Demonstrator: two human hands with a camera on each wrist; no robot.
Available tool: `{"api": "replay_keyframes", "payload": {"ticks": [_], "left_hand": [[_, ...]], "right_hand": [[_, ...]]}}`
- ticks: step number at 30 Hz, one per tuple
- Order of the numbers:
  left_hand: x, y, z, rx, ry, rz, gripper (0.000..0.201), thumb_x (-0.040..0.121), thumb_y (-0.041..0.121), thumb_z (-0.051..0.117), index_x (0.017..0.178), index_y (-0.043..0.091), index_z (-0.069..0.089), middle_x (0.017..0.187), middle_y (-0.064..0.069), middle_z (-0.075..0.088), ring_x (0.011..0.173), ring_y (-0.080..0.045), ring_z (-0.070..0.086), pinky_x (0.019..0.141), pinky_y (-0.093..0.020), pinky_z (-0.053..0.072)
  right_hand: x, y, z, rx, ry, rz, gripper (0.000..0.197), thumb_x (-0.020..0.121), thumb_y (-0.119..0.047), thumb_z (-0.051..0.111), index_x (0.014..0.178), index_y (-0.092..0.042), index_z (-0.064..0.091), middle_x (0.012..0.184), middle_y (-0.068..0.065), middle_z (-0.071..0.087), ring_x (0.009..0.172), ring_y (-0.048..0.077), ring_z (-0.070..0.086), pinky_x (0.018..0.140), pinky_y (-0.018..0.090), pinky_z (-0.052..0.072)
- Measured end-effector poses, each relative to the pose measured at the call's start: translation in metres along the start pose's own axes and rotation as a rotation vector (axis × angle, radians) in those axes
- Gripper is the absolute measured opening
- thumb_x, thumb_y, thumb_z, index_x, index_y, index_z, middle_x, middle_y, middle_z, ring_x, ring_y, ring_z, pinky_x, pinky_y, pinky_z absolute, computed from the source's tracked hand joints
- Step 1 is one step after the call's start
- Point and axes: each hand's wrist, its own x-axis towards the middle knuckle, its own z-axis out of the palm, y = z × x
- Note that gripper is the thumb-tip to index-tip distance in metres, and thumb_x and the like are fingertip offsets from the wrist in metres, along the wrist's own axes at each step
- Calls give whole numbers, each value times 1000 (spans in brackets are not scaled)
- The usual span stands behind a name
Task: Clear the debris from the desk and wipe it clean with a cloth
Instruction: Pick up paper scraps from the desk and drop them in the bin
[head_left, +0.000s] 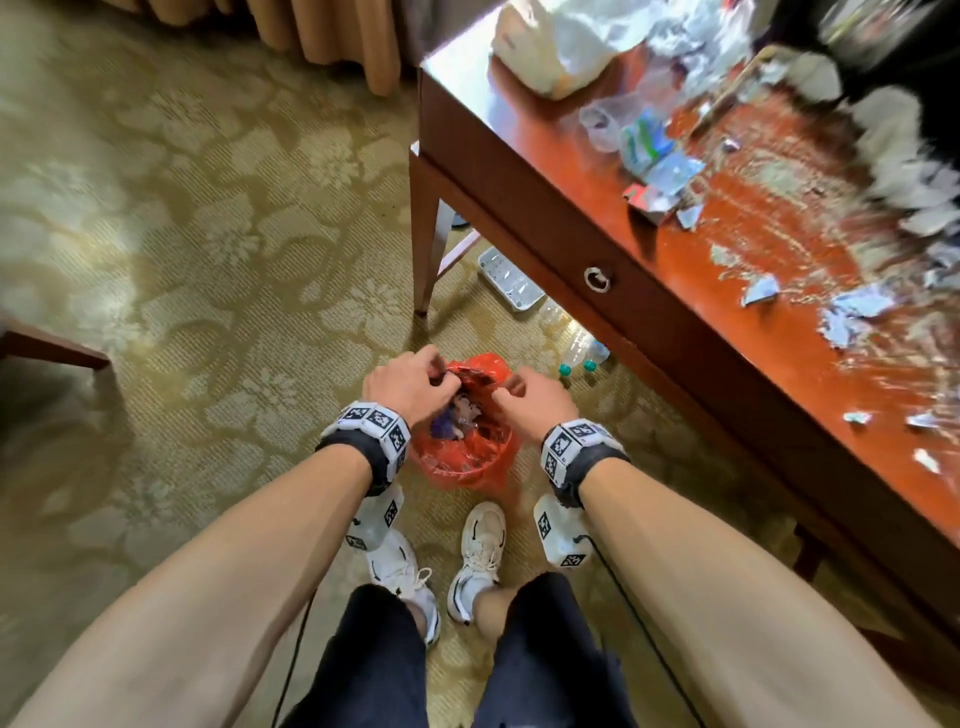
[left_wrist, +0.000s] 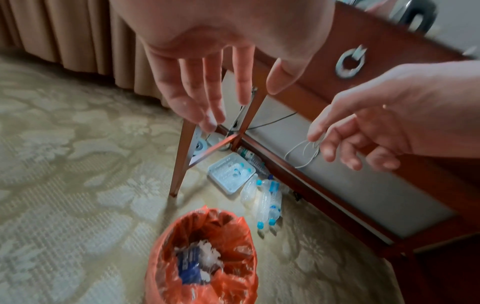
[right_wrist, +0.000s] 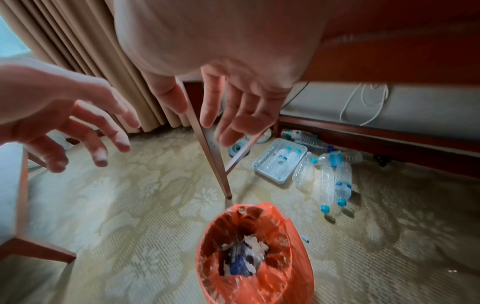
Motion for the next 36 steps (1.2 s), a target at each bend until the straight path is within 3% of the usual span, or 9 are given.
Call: {"api": "replay_keyframes", "payload": {"ticks": [5, 8, 10, 16, 20, 23, 27, 31, 36], "left_hand": [[-42, 31, -87, -7, 90, 18, 24, 90, 48, 50, 100, 26, 56, 90, 4, 56, 84, -24, 53, 73, -31, 37], [-62, 48, -128, -5, 124, 53, 21, 89, 49, 50, 96, 30, 55, 94, 3, 64, 86, -24, 58, 73, -31, 41], [-70, 61, -150, 1, 149, 83, 23, 88, 51, 51, 97, 31, 57, 97, 3, 67, 90, -24, 62, 74, -31, 44], [-80, 121, -197, -13, 221, 174, 26, 85, 53, 51, 99, 31, 59, 103, 2, 66, 95, -28, 63, 83, -37, 51], [-81, 167, -212, 8, 245, 258, 31, 85, 52, 51, 105, 31, 59, 107, 1, 61, 97, -26, 63, 86, -37, 50], [-84, 198, -213, 45, 248, 317, 34, 85, 53, 50, 110, 31, 58, 112, 1, 61, 99, -24, 62, 88, -37, 50], [-80, 237, -211, 129, 236, 347, 53, 85, 58, 49, 130, 29, 51, 126, -1, 56, 107, -25, 60, 90, -41, 51], [-69, 264, -203, 223, 184, 322, 67, 87, 63, 50, 142, 28, 39, 135, -4, 47, 115, -25, 55, 92, -43, 51], [-53, 285, -201, 240, 172, 226, 71, 85, 66, 53, 142, 27, 39, 134, -4, 46, 114, -23, 54, 88, -40, 49]], "right_hand": [[-49, -48, -60, -16, 90, -35, 21, 84, -47, 52, 93, -29, 58, 93, -6, 65, 92, 22, 64, 85, 37, 52], [-81, -69, -103, 0, 165, -62, 21, 87, -44, 55, 99, -28, 62, 94, -8, 64, 91, 18, 59, 84, 31, 48], [-101, -74, -132, -5, 214, -83, 19, 86, -45, 55, 98, -32, 62, 93, -10, 66, 90, 18, 61, 83, 33, 50], [-144, -50, -214, 3, 358, -32, 18, 88, -42, 57, 102, -30, 60, 94, -9, 63, 91, 18, 61, 74, 29, 44], [-161, -27, -247, 46, 413, -9, 26, 88, -40, 59, 110, -26, 57, 98, -6, 62, 94, 19, 62, 83, 34, 51], [-173, -9, -269, 84, 477, -14, 33, 90, -38, 61, 117, -22, 54, 97, -2, 62, 92, 19, 60, 82, 35, 51], [-175, 19, -300, 112, 507, -14, 39, 88, -39, 61, 122, -23, 50, 102, -1, 59, 93, 18, 58, 84, 39, 52], [-163, 45, -323, 156, 491, -33, 44, 87, -38, 63, 126, -24, 48, 112, 0, 55, 100, 18, 55, 87, 37, 49], [-138, 57, -342, 145, 423, -107, 49, 89, -38, 63, 132, -22, 45, 121, 1, 53, 105, 17, 53, 90, 36, 48]]}}
